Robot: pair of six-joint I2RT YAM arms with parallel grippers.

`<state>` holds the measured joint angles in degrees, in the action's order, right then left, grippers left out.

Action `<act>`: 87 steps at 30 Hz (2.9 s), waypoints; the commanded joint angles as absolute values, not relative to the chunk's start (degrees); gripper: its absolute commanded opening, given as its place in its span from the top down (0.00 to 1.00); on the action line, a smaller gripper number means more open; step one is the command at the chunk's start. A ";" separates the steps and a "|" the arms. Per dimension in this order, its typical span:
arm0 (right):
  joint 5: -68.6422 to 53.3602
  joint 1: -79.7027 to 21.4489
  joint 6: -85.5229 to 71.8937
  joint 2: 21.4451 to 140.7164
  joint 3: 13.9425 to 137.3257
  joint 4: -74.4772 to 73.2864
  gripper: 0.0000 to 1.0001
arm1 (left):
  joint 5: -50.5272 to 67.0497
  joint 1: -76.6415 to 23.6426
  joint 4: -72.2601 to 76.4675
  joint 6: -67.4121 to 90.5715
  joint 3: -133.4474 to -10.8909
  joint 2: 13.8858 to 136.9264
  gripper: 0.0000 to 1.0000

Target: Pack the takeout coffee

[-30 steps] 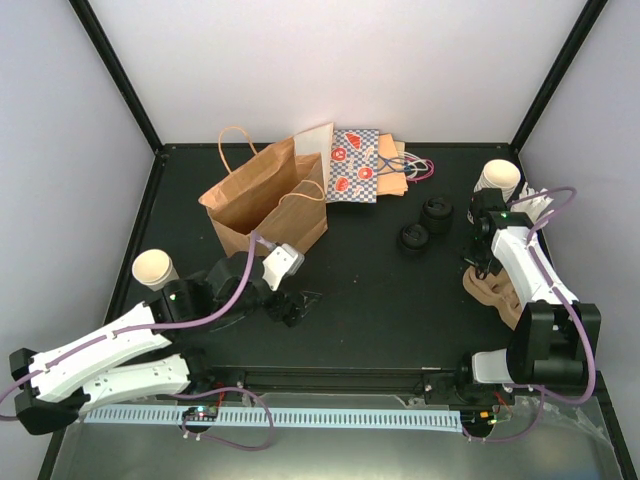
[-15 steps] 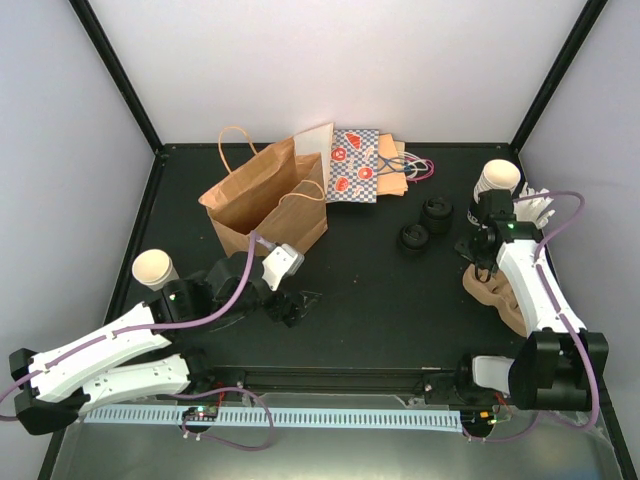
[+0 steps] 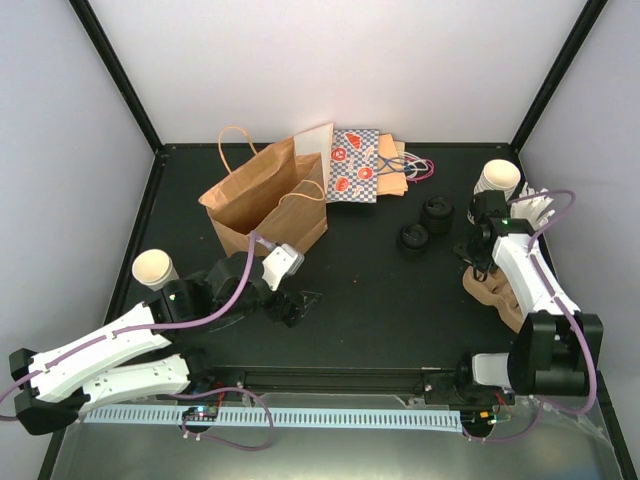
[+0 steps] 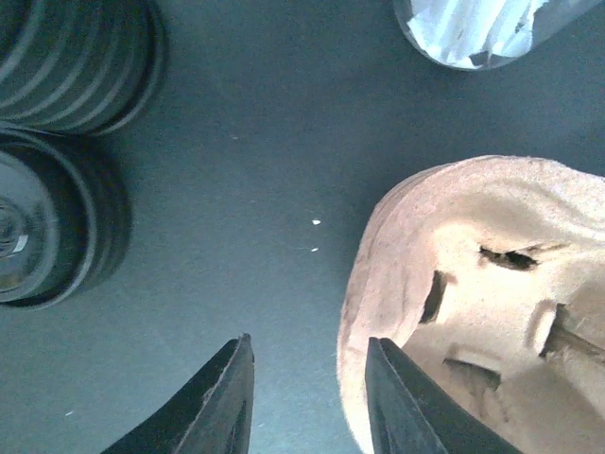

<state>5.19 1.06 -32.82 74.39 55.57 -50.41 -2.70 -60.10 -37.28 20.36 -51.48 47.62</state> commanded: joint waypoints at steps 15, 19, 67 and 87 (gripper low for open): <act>12.80 1.36 -33.05 79.75 55.56 -50.19 0.78 | -2.65 -60.25 -37.01 20.40 -52.47 48.32 0.01; 11.97 1.36 -32.96 79.69 55.65 -50.50 0.76 | -2.56 -60.21 -36.87 20.13 -52.65 48.56 0.01; 8.02 1.30 -32.01 72.61 60.91 -62.05 0.89 | -1.54 -60.21 -36.54 20.92 -50.96 46.41 0.01; -4.42 -5.71 -29.73 68.84 56.25 -58.57 0.84 | -0.07 -60.21 -34.30 21.16 -50.91 48.68 0.01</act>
